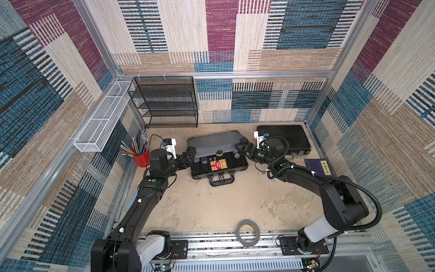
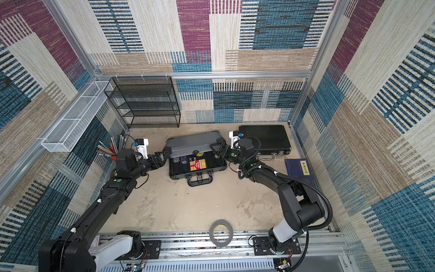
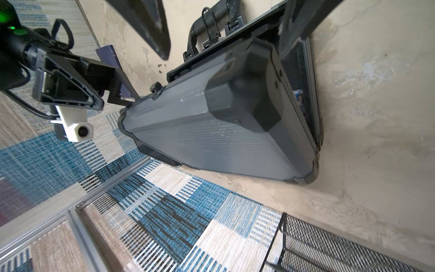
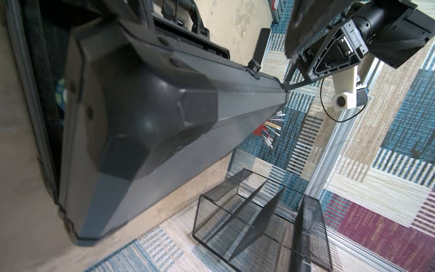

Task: Open the poker set cases
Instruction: Open the case lid on the poker set case.

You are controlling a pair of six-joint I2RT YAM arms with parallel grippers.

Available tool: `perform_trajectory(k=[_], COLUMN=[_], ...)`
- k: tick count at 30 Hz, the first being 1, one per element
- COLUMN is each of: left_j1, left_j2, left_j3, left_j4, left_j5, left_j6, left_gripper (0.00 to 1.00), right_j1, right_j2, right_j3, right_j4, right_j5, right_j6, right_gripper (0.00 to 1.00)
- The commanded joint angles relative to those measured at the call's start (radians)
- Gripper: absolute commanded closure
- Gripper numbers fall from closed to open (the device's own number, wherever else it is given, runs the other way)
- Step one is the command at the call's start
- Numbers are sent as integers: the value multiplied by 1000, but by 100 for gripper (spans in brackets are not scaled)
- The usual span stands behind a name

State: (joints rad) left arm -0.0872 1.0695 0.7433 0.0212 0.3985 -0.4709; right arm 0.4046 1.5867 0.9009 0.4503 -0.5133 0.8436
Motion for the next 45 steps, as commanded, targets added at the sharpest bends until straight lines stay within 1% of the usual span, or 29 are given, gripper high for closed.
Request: perform_trajectory(k=[1,6,10,13,18,21,26,27,28,29,31,32,34,41,45], left_j1=[11,24,26,26,25,26,26,25,25,23,25,25,24,24,23], left_j2=[-50,-123,-150,-152,-144,-109,-16,5,28,46,81,94,121,187,210], left_j3=[30,40,6,-52,-157,-192,-241,-244,-246,-246,-246,-244,-240,-232,-234], left_j4=[-107,-186,-214,-200,-123,-74,65,85,108,128,156,169,188,229,233], left_j5=[-3,-6,7,26,38,41,49,50,55,61,65,64,62,65,66], left_j6=[64,88,85,64,18,-3,-60,-70,-78,-85,-94,-96,-99,-102,-96], left_gripper=[26,27,29,32,34,36,40,41,41,42,42,43,43,45,47], right_j1=[0,0,-3,-6,-12,-15,-21,-22,-23,-25,-25,-27,-29,-38,-40], right_j2=[39,126,189,230,296,340,416,432,450,467,501,516,548,649,657], right_j3=[56,153,244,312,412,464,564,586,615,638,688,695,761,916,936], right_j4=[73,78,74,69,54,56,47,43,40,33,16,11,-4,-57,-68], right_j5=[-10,-23,-27,-28,-23,-17,-10,-11,-19,-21,-24,-26,-26,-29,-37], right_j6=[5,18,25,35,50,66,78,79,80,81,82,81,83,80,74], right_gripper=[17,25,30,33,40,43,47,50,55,58,60,60,61,62,62])
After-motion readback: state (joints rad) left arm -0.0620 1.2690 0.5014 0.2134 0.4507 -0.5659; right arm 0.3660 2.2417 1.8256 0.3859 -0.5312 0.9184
